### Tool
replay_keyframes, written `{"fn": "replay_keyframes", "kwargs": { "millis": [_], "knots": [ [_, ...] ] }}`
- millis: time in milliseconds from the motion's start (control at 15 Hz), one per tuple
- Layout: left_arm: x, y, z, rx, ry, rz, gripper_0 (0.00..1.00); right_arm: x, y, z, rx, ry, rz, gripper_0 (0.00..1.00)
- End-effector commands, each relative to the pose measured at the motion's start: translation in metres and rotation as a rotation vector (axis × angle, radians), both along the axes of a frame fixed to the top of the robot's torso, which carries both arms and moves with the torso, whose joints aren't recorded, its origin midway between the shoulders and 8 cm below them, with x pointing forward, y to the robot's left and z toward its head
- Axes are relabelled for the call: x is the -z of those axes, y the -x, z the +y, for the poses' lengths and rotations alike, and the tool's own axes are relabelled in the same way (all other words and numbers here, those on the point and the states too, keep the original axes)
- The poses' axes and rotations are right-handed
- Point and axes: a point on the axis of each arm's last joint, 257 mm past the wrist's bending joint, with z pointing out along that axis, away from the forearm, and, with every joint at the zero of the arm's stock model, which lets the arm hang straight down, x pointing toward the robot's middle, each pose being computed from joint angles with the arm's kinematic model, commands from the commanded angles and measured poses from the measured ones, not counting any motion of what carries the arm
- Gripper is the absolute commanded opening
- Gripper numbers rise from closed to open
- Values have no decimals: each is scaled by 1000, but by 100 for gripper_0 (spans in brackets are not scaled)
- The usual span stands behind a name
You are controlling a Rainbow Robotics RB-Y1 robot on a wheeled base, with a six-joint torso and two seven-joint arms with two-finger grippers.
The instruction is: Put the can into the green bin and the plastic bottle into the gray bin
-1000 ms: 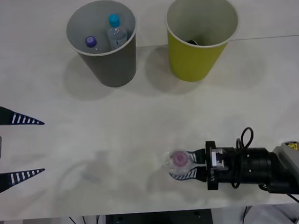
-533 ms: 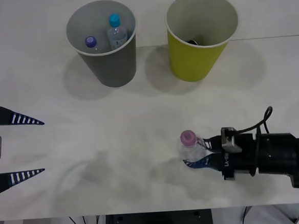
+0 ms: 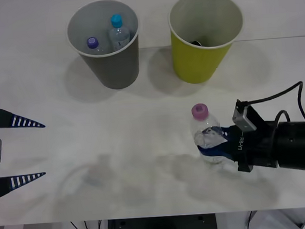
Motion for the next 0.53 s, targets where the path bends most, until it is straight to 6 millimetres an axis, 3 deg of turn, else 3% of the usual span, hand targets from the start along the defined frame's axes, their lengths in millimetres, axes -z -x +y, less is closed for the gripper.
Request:
{"fn": "replay_keyframes", "kwargs": {
  "millis": [67,533],
  "knots": [
    [0,0,0,0,0,0,100,-15,-1,-5,82,17,72,0],
    [0,0,0,0,0,0,100,-69,-7,-3,133,69,168,0]
  ]
}}
